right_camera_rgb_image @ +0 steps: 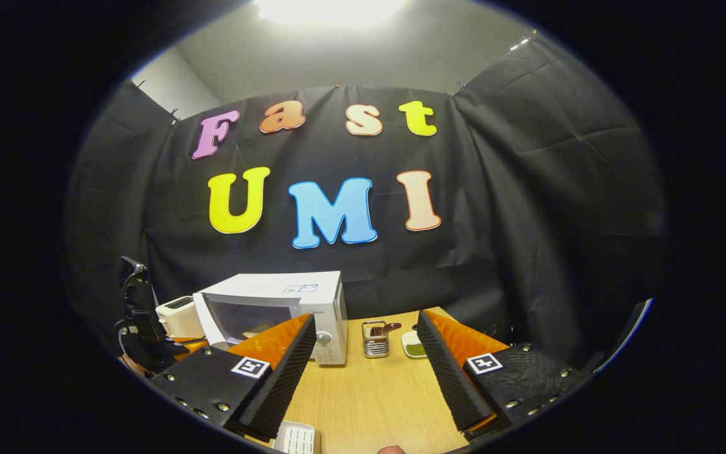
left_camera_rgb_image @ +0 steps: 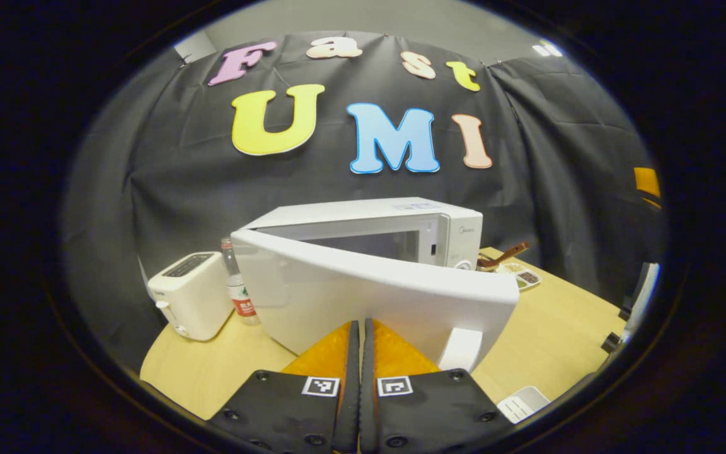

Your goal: Open the microwave oven with the left hand, put the food in, and close the microwave oven.

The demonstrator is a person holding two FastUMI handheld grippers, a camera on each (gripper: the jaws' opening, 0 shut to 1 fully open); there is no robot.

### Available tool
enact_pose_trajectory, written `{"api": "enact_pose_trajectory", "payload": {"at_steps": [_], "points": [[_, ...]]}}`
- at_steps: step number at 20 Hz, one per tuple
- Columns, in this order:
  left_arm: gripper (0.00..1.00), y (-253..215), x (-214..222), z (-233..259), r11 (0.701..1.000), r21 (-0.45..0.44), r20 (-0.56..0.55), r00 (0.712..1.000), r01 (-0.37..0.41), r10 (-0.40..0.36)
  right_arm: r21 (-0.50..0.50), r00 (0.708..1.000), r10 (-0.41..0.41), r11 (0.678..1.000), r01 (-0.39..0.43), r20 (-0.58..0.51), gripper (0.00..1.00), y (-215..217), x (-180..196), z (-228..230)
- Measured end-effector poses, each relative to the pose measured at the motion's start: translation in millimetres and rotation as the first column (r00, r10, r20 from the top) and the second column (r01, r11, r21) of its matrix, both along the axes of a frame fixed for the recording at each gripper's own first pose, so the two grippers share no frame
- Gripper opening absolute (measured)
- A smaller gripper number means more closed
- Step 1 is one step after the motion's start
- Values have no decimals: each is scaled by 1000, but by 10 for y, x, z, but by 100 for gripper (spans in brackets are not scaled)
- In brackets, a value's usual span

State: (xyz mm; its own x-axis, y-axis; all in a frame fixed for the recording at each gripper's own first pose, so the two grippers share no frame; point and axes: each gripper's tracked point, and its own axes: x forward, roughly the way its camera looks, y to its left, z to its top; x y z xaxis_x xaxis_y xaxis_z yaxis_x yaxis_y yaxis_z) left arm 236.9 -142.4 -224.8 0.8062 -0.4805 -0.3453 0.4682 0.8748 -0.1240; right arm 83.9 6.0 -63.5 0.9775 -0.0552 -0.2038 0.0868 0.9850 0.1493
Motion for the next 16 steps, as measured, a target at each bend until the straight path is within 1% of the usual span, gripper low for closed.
{"api": "enact_pose_trajectory", "payload": {"at_steps": [9,16], "points": [[8,-440,539,-77,995,-23,8,996,92,-92,-41,998,-59,997,58,-30,98,106,158,-56],[8,-605,899,-193,994,-22,3,994,108,-108,-58,994,-91,994,87,-66,98,158,215,-197]]}}
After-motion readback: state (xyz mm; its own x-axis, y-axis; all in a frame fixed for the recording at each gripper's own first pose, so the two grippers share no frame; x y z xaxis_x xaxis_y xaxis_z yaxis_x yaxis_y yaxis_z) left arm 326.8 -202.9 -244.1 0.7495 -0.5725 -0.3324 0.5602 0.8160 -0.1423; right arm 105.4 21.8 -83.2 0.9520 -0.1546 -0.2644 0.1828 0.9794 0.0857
